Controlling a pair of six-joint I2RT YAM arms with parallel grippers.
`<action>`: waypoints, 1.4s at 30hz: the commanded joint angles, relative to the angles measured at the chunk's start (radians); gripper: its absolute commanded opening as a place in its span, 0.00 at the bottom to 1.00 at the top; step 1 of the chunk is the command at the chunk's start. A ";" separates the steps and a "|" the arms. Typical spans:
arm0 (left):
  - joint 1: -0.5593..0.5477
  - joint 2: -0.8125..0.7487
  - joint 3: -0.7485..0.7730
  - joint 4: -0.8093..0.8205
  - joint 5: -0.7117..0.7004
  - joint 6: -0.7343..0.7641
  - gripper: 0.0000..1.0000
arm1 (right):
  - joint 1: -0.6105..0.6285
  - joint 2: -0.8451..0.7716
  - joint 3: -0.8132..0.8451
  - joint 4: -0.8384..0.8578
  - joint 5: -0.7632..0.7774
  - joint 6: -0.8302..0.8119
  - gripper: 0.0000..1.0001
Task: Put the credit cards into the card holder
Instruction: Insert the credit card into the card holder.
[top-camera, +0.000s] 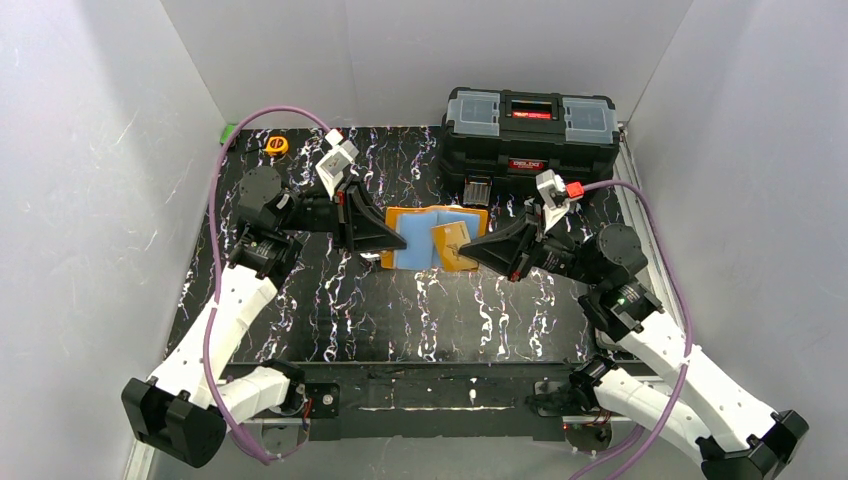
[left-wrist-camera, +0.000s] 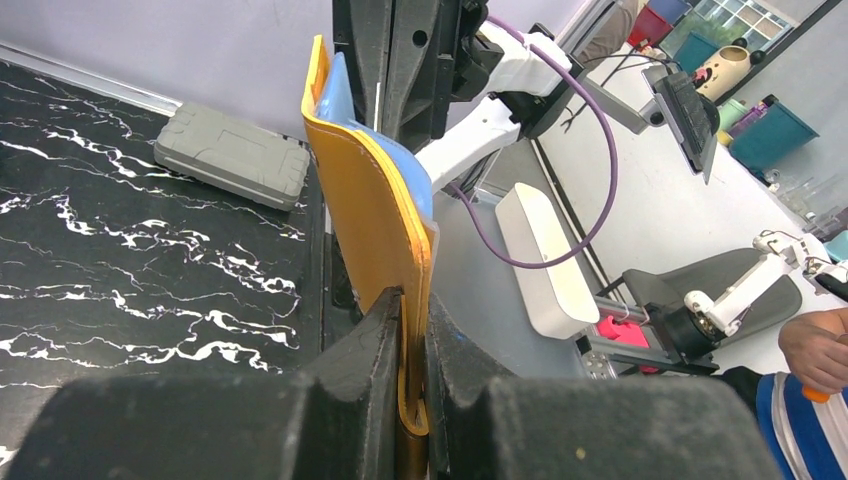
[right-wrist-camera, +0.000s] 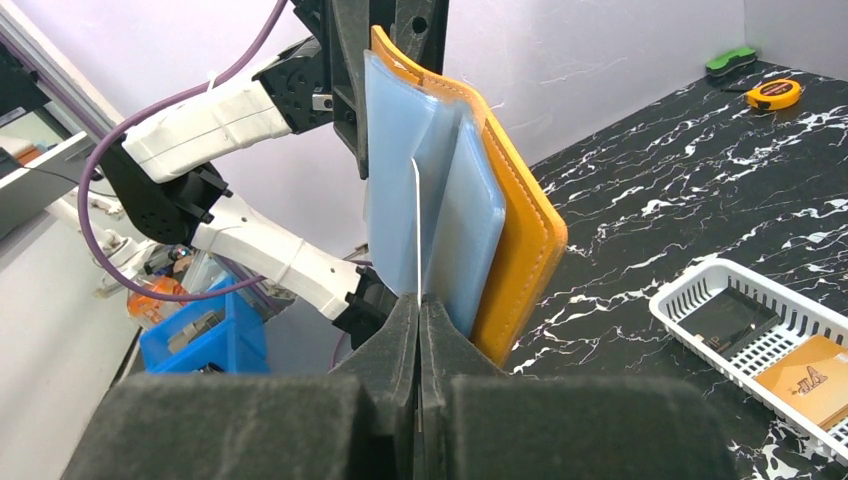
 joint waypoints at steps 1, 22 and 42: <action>-0.016 -0.036 0.038 0.027 0.010 -0.003 0.00 | 0.005 0.012 0.012 0.062 -0.018 0.013 0.01; -0.030 -0.052 0.016 0.040 -0.024 -0.004 0.00 | 0.015 0.080 -0.034 0.283 0.094 0.125 0.01; -0.041 -0.026 0.005 0.108 -0.084 -0.045 0.00 | 0.033 0.081 -0.065 0.297 0.229 0.146 0.01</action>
